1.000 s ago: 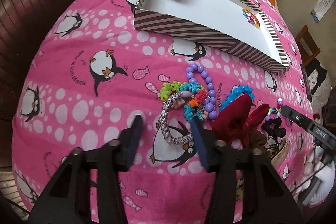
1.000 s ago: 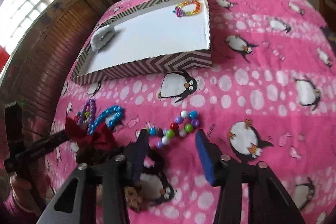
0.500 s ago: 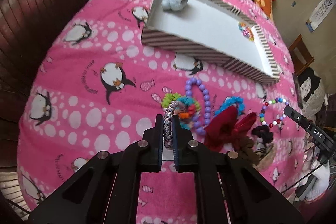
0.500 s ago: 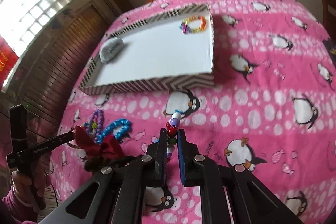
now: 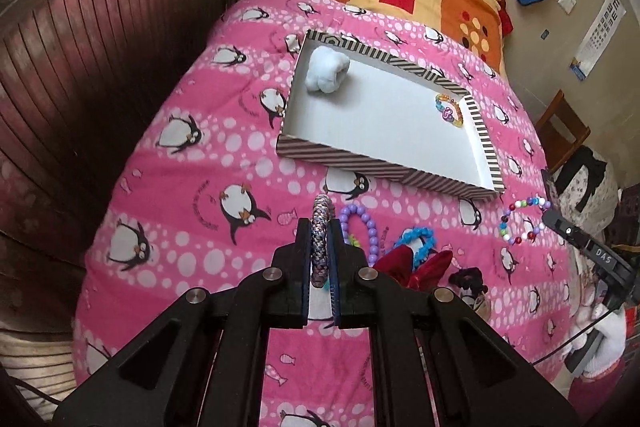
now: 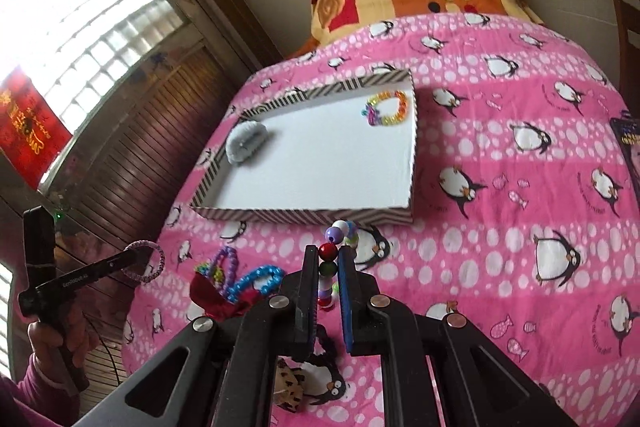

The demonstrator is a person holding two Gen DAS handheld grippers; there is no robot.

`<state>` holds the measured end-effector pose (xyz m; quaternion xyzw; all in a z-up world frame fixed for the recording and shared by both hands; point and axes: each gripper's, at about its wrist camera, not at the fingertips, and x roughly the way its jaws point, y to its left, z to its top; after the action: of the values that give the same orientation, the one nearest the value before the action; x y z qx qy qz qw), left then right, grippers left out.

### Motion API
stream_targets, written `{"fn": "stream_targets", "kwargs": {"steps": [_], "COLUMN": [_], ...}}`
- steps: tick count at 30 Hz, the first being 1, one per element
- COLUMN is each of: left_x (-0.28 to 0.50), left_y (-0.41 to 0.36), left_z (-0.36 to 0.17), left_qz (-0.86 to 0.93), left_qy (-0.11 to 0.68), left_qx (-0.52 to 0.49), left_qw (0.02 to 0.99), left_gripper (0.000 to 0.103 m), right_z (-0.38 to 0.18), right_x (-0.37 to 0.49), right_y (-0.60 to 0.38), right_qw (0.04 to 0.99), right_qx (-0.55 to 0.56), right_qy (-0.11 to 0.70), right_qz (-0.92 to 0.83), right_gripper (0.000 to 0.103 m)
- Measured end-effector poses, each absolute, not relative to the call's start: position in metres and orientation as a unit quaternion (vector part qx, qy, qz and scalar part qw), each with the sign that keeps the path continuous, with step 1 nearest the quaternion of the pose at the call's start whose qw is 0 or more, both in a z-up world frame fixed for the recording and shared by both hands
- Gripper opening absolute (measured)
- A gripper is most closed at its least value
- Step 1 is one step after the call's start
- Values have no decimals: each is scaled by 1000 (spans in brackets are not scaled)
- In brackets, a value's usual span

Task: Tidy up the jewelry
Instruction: 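Grasp the grey braided bracelet with the left gripper while the right grasps the multicolor bead bracelet, then carry both bracelets into the white tray and open both grippers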

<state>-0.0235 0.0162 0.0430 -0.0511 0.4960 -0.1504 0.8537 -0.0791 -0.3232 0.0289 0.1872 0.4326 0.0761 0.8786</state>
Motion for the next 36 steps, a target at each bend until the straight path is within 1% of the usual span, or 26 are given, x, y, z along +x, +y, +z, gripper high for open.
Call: {"fn": "stream_targets", "kwargs": {"steps": [9,18,25,36], "left_x": [-9,25,57,106], "left_y": [-2,-24,-42,-56], "left_z": [53,55,49,17], "left_qz": [-147,-148,-153,-165], "left_qy": [481,472,470,498], "left_qx": [-10,18,37,41], "left_qw": [864,869,868,850], "left_gripper": [6,6,6,6], "right_z": [40,50,48,23], "right_x": [-68,-41,1,93], "right_y": [-316,-305,-288,-256], "right_qw": [882,885,882,869], "right_qx": [175,158,135,118], "right_qy": [430,430,442,469], "right_qz": [84,87,95,107], "right_gripper": [8,8,8,8]}}
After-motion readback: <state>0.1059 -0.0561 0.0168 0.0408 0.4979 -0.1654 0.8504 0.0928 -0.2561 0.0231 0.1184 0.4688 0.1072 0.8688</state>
